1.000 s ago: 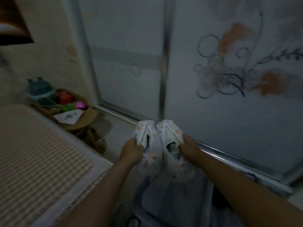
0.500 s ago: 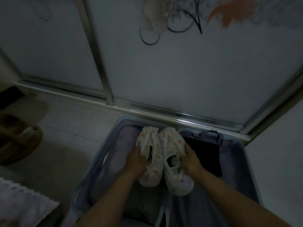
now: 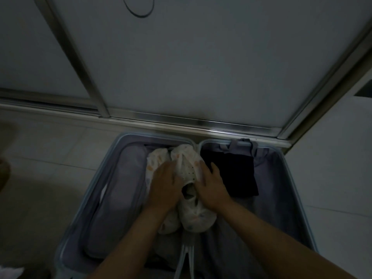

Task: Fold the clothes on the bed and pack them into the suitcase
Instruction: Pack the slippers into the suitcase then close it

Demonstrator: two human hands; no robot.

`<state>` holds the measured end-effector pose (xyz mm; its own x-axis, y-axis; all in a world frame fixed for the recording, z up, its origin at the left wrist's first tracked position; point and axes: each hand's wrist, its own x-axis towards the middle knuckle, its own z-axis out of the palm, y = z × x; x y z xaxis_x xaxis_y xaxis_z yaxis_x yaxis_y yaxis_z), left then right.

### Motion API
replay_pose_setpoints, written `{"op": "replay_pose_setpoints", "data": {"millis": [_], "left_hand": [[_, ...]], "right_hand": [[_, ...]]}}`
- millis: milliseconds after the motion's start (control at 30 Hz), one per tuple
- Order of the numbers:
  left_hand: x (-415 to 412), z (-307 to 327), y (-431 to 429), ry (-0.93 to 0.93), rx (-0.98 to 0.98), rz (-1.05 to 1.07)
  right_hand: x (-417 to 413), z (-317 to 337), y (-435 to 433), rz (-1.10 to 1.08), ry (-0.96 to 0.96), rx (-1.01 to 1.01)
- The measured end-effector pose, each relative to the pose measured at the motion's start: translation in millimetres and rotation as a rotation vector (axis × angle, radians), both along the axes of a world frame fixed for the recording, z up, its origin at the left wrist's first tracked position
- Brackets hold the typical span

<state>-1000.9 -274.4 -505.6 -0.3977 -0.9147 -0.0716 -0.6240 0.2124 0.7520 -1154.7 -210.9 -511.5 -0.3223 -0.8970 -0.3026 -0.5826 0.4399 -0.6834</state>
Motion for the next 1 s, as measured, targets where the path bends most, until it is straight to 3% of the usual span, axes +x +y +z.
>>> {"op": "replay_pose_setpoints", "data": {"millis": [67, 233, 467, 567, 633, 800, 1000], "left_hand": [[-15.7, -1.8, 11.9, 0.019, 0.067, -0.112], [-27.4, -5.0, 22.5, 0.089, 0.155, 0.034], [-39.9, 9.6, 30.7, 0.137, 0.17, -0.056], [-57.1, 18.1, 38.3, 0.101, 0.19, -0.118], [-72.9, 21.7, 46.9, 0.051, 0.174, -0.167], [-104.8, 12.2, 76.9, -0.122, 0.224, -0.336], [-113.2, -13.5, 90.6, -0.066, 0.471, -0.396]], "right_hand": [[-1.4, -2.4, -5.8, -0.002, -0.039, -0.004], [0.8, -8.2, -17.0, -0.072, -0.296, 0.009], [-36.9, 1.4, 18.6, -0.022, -0.251, 0.009], [-72.6, 16.3, 41.1, 0.007, -0.375, 0.054], [-93.5, 15.8, 58.3, 0.043, -0.273, 0.101], [-105.0, -25.2, 99.1, -0.212, -0.329, -0.019], [-86.9, -66.3, 101.8, -0.435, -0.377, 0.067]]}}
